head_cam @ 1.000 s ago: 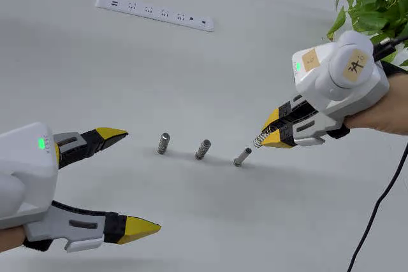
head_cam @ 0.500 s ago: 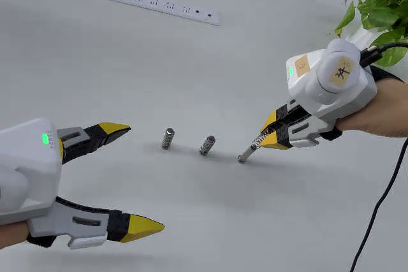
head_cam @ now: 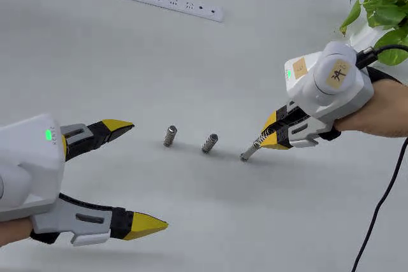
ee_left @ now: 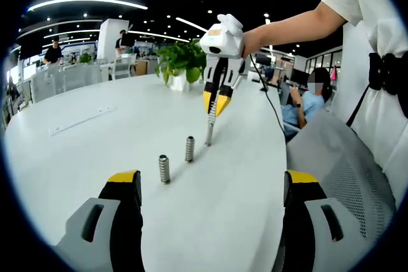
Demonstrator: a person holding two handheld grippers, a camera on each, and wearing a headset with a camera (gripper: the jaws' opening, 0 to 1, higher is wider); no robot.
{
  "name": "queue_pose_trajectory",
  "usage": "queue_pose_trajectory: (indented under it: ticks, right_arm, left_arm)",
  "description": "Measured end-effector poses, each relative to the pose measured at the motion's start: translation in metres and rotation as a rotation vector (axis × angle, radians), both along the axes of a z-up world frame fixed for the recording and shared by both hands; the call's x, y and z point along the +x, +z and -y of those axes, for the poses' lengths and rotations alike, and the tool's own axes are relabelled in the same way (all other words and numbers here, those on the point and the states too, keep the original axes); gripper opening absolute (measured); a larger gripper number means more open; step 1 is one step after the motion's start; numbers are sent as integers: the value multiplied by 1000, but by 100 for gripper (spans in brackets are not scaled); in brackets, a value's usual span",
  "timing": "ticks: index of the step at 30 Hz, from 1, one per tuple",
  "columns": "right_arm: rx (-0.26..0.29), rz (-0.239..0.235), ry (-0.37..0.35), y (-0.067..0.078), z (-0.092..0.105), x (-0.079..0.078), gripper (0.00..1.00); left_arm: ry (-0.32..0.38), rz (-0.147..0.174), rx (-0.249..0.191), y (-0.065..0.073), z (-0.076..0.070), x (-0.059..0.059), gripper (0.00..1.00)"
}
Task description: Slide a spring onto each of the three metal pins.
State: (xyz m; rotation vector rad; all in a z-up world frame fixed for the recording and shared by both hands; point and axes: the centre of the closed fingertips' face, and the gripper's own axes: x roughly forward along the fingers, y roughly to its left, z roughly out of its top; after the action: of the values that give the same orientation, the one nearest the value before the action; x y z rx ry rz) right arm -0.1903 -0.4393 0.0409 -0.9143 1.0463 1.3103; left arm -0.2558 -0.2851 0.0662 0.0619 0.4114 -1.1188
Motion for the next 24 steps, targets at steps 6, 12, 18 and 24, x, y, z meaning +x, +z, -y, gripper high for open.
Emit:
queue_pose_trajectory:
  ticks: [6, 12, 18, 24]
  right_arm:
    - [-2, -6, 1, -3, -1, -2, 7]
    - [1, -9, 0, -7, 1, -1, 7]
    - [3, -9, 3, -11, 1, 3, 7]
    - [1, -12, 14, -18, 2, 3, 7]
  left_arm:
    - [-1, -3, -3, 0, 1, 0, 92]
    - [-5, -8, -4, -1, 2, -1, 91]
    - [-7, -10, -6, 0, 3, -2, 91]
    - [-7, -13, -9, 0, 4, -2, 91]
